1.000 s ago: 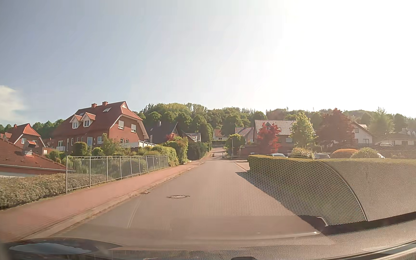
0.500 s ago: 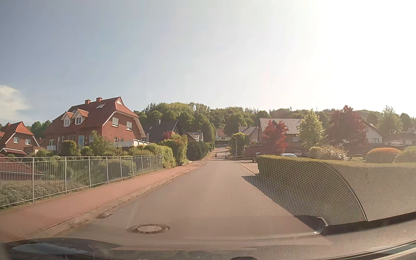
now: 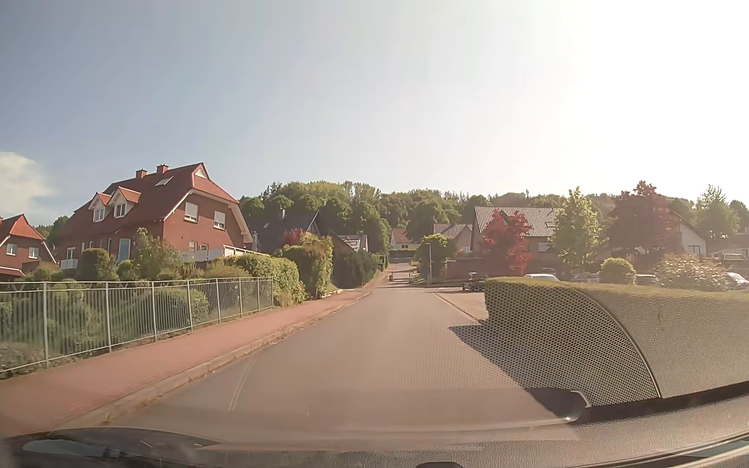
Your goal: Follow the waypoints while adhering to traffic rules and regulations
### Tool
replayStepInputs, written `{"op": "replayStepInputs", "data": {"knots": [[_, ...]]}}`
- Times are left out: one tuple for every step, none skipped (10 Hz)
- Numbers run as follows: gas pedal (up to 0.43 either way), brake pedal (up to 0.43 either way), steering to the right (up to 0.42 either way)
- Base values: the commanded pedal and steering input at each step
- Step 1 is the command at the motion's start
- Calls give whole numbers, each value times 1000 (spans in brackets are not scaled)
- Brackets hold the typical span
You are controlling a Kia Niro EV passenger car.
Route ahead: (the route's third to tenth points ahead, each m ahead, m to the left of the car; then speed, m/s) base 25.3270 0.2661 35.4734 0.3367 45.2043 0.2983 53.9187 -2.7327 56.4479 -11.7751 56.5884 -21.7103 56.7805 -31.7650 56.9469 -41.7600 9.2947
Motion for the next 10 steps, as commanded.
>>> {"op": "replayStepInputs", "data": {"knots": [[358, 0, -6], [339, 0, -6], [339, 0, -6], [339, 0, -3], [331, 0, -1], [331, 0, -1], [331, 0, 0], [319, 0, 0], [287, 0, 2], [280, 0, 5]]}}
